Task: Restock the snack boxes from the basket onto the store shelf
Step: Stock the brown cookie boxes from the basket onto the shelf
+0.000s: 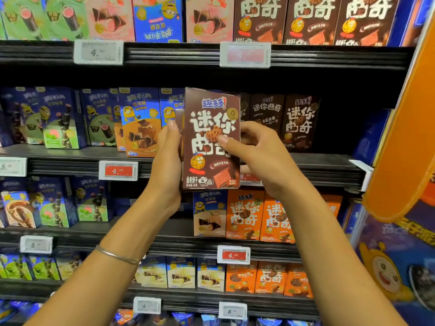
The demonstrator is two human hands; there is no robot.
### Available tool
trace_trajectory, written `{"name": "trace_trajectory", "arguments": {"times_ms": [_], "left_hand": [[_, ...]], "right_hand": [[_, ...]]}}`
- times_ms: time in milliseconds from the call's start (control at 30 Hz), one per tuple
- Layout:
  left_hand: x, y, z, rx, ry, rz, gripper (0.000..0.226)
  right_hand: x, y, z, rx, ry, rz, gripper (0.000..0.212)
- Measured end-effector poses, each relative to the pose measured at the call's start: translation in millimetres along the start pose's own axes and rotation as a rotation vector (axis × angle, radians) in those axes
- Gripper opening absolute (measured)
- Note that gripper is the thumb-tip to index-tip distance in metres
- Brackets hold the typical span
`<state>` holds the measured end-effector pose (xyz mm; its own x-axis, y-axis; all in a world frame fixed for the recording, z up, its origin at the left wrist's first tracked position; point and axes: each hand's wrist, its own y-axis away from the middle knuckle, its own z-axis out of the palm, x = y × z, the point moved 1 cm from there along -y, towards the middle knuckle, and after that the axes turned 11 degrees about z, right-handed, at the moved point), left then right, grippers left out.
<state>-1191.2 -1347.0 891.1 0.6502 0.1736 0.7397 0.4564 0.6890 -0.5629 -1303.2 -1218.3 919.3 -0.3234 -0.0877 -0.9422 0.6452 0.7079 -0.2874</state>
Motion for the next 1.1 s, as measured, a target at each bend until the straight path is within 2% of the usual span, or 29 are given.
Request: {"name": "trace_trajectory", "arguments": {"times_ms": [133,300,400,600,700,833,1100], "left_hand": [[-9.7,-8.5,-10.6,0.069,-0.154,0.038,0.018],[-15.8,-15.7,-26.4,0.106,-0.198,0.051,0.029],[-16.6,-18.6,-34.2,0.134,-0.198,0.057,0.03],[-14.6,-23.8,-42.9,0.155,-0.223,0.066,0.027],[-11.8,-24.5,-44.3,0.163,-0.221,0.058,0.035],[-12.8,-23.3,-44.7,0.158,-0.224,0.061,0.034],[-14.4,-19.9,-37.6,0.119,-0.207,0.075,0.031]], "right_hand": [[3.5,-2.5,-7.0,0.026,-0.071,0.0,0.035],[7.4,-16.7,-42.2,0.161,-0.107,-0.028,0.03],[10.3,-35.1,-66.6,0.322,-0.076,-0.072,0.031],[30.8,-90.0,-73.4,0.58,0.192,-0.052,0.036],[40.4,-112.7,-62.0,0.605,0.317,0.006,0.039],[41.9,-130.4,-49.7,0.638,0.467,0.06,0.033],[39.0,-143.5,-36.6,0.604,0.417,0.133,0.029]]}}
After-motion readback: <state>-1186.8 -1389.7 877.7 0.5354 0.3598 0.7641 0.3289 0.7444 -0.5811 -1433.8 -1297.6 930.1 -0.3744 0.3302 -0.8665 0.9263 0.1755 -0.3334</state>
